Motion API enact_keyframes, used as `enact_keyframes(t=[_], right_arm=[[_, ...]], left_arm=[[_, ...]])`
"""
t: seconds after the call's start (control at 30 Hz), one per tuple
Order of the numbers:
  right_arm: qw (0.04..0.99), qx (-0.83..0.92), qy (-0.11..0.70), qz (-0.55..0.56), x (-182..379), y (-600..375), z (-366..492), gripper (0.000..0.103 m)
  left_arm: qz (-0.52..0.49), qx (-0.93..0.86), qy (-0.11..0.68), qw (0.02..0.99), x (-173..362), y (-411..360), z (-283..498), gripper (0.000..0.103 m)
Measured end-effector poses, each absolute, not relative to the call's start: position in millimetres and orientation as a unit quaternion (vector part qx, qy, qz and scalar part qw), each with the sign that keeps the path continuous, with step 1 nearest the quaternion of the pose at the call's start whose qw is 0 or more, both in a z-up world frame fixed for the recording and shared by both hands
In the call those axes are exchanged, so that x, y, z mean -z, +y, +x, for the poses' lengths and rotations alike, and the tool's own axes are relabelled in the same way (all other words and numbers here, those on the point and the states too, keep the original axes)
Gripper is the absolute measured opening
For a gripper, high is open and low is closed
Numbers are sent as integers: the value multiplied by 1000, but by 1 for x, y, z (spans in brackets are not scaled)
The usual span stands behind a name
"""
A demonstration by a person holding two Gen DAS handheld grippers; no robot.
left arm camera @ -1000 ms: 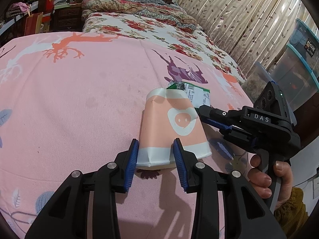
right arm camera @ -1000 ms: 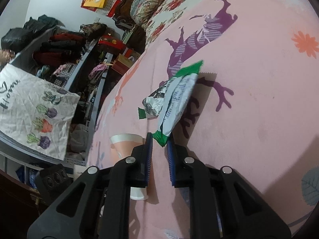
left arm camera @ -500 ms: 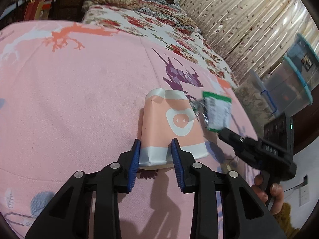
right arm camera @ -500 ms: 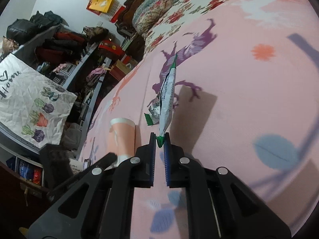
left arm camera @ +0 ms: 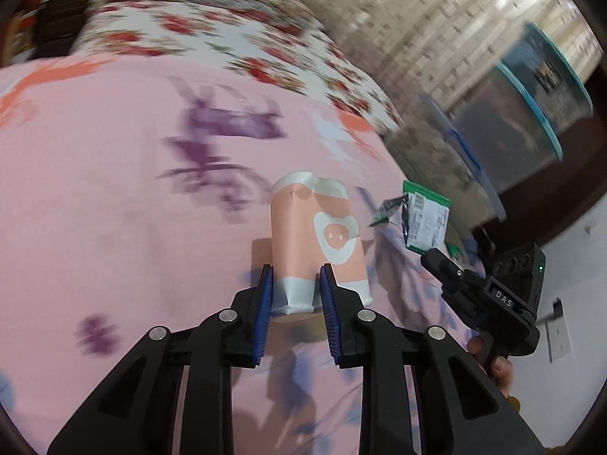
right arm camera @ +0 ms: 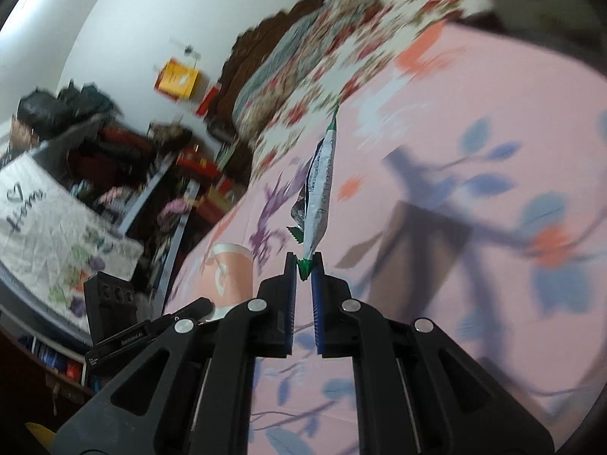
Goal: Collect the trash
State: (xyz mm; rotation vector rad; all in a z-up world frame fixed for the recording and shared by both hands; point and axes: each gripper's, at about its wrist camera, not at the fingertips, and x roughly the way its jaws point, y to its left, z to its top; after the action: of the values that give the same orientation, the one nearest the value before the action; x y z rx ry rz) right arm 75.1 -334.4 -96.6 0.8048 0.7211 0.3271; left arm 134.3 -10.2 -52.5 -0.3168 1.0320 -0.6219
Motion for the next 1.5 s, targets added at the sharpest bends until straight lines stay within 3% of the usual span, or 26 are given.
enact_keyframes(t=[0.33,0.6,0.7,0.73,0.77,0.8,0.83,0.87,1.13,1.5], right_arm=[[880,4,248,405,65,-526,-19,10],[838,60,254,479,96,-657,-37,14],[828,64,262,492,105,-674,-26,15],[824,66,266,495,109,-682,-25,18],[824,71,266,495,110,-681,-25,31],[826,79,263,493,110,-684,-27,43],[831,76,247,492,108,-685,-30,68],[836,81,237,488,104,-679,-30,72],[861,125,164,464,82,-642,-75,73],[872,181,175,420,81,-526,-112,74]], left_arm=[[-30,436,470,766,6,-257,157,23],[79,500,476,719,9,-476,154,24],[120,494,477,716,23,-529,153,30],[132,489,479,717,29,-542,153,33],[146,479,483,718,38,-557,153,39],[150,476,484,718,42,-563,154,41],[152,475,485,719,45,-567,153,42],[152,476,486,717,48,-571,152,42],[146,490,459,727,34,-519,135,45],[148,466,401,775,24,-383,61,55]])
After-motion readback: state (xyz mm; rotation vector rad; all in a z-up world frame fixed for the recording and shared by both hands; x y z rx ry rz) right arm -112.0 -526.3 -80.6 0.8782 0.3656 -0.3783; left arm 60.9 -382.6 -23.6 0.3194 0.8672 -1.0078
